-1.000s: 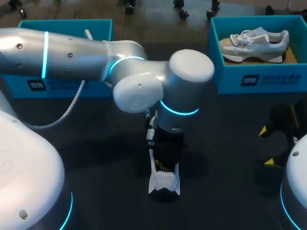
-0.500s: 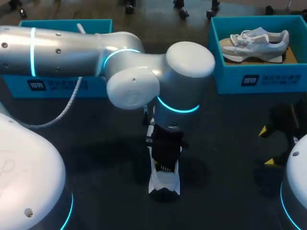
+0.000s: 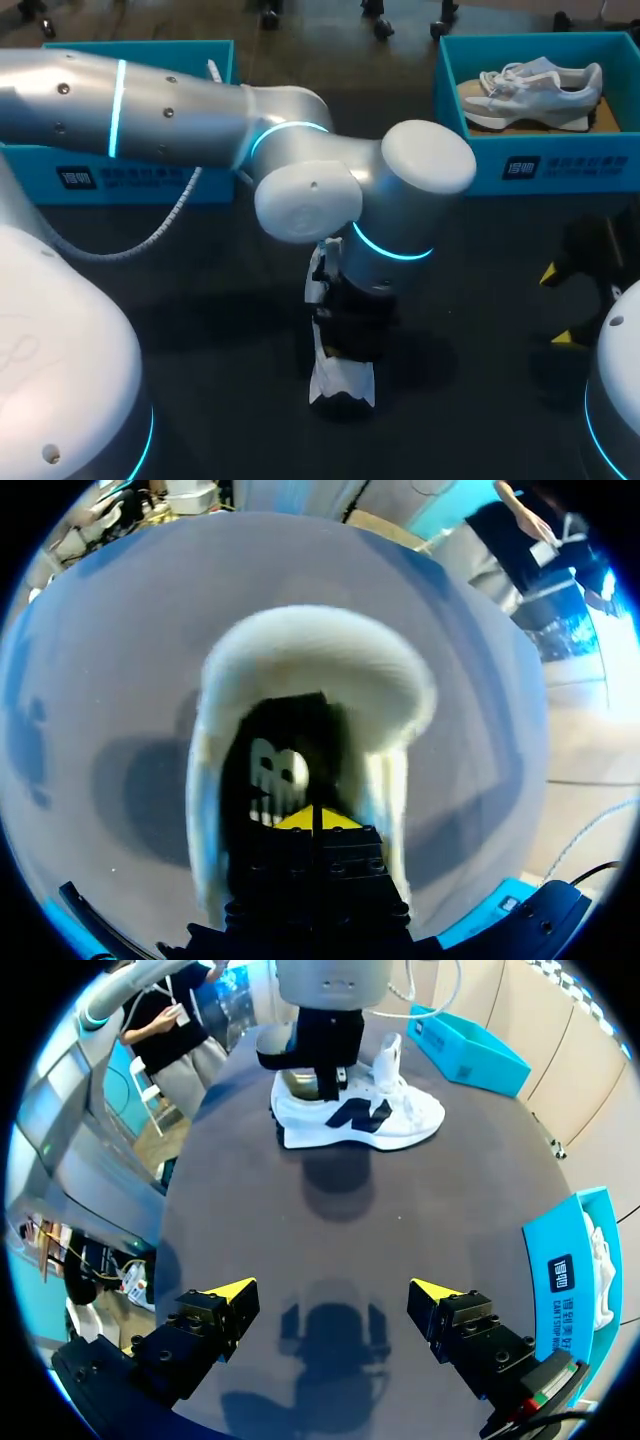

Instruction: Take the shoe out of the shoebox, open the shoe tongue, remove and reinsert the insole, then place the shoe into the shoebox

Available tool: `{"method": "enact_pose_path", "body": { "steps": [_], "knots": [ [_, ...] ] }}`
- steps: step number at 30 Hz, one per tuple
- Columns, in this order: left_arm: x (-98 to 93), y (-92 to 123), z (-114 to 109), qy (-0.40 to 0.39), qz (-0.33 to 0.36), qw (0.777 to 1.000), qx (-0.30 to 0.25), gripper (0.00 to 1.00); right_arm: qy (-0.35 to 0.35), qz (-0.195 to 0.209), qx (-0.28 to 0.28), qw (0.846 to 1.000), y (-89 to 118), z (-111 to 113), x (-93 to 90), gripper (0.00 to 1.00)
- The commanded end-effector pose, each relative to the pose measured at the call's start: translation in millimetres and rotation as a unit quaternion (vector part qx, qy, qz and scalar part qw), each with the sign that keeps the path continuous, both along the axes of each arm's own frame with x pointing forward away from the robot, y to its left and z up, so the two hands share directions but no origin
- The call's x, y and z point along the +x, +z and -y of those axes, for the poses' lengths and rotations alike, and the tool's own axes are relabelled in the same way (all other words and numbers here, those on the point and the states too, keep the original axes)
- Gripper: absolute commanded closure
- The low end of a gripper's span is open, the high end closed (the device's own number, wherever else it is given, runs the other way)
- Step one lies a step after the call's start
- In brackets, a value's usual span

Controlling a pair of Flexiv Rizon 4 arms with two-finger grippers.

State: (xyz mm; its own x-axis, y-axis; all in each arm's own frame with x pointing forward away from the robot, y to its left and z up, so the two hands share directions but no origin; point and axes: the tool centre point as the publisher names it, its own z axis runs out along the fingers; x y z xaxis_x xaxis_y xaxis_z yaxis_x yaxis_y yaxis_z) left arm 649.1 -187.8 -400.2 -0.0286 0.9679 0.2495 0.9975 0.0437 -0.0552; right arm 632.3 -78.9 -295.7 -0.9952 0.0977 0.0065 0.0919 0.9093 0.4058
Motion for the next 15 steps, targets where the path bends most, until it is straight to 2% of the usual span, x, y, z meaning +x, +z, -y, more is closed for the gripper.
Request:
{"method": "enact_pose_path", "body": {
  "steps": [1,6,10,15],
  "knots": [
    [-0.3,-9.5,-2.3,0.021,-0.010,0.999,-0.041,1.00,0.000,0.001,-0.001,1.000,-0.3,-0.3,-0.9,0.00],
    [-2.5,3.1,2.9,0.024,-0.007,0.998,-0.055,1.00,0.000,0.001,-0.001,1.000,-0.3,-0.3,-0.9,0.00],
    [-2.8,16.0,2.4,0.018,0.008,0.999,-0.045,1.00,0.000,0.001,-0.001,1.000,-0.3,-0.3,-0.9,0.00],
    [-6.2,32.4,4.4,0.017,0.012,0.997,-0.074,1.00,0.000,0.001,-0.001,1.000,-0.3,-0.3,-0.9,0.00]
  ]
}}
